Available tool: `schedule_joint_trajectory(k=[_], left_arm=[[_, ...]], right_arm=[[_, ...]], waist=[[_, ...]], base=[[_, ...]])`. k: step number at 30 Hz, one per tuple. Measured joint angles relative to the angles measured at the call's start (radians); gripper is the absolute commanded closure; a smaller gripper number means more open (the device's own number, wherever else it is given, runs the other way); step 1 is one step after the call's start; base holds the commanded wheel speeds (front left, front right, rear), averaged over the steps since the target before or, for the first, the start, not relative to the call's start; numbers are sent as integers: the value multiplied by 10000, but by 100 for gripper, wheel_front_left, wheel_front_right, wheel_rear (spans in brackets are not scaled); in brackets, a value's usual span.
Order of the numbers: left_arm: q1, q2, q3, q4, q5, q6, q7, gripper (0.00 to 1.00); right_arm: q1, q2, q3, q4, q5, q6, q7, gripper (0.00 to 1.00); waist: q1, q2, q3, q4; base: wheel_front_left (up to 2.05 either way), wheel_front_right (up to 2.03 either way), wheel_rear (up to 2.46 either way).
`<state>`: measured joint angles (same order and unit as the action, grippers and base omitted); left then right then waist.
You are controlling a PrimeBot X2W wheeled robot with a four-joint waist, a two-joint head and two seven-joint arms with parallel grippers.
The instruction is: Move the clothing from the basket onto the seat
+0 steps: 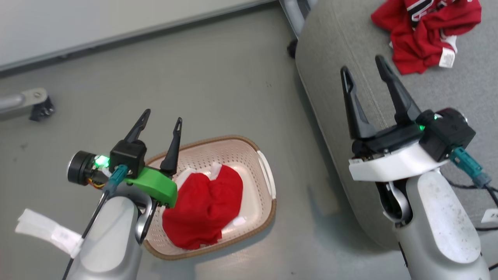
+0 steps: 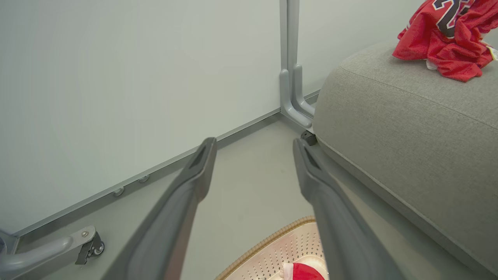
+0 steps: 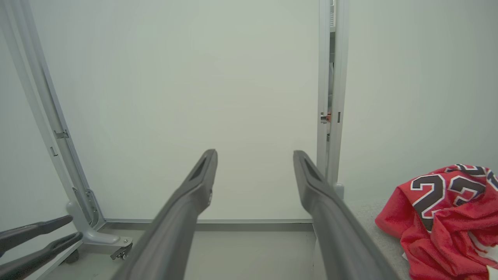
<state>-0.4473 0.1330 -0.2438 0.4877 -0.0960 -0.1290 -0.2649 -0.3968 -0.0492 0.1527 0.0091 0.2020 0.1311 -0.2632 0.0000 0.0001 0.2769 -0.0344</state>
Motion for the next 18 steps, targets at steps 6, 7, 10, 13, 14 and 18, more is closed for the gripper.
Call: schedule_joint_trajectory(k=[6, 7, 10, 13, 14, 18], left_arm=[[-1201, 412, -1235, 1515, -134, -2, 2, 0], [-1361, 441, -1375, 1722, -180, -2, 2, 0], [-1734, 512, -1760, 2280, -251, -2, 2, 0], [-2088, 619, -2161, 2909, -268, -4, 2, 0], [-2213, 646, -2291, 3139, -291, -4, 2, 0], [-2621, 721, -2947, 4038, -380, -4, 2, 0]], right_arm=[[-878, -4, 224, -341, 40, 0, 0, 0], [-960, -6, 240, -372, 38, 0, -2, 0], [-1140, -4, 284, -454, 13, 0, 0, 0], [-1308, -8, 303, -545, -4, 0, 0, 0], [-1356, -6, 314, -579, -6, 0, 0, 0], [-1584, -4, 351, -731, 12, 0, 0, 0]], waist=[[0, 0, 1245, -568], [0, 0, 1431, -641], [0, 0, 1951, -824], [1, 0, 2456, -974], [1, 0, 2630, -1024], [2, 0, 3239, -1192]], base=[[0, 0, 0], [0, 0, 0], [0, 0, 0], [0, 0, 0], [0, 0, 0], [0, 0, 0]])
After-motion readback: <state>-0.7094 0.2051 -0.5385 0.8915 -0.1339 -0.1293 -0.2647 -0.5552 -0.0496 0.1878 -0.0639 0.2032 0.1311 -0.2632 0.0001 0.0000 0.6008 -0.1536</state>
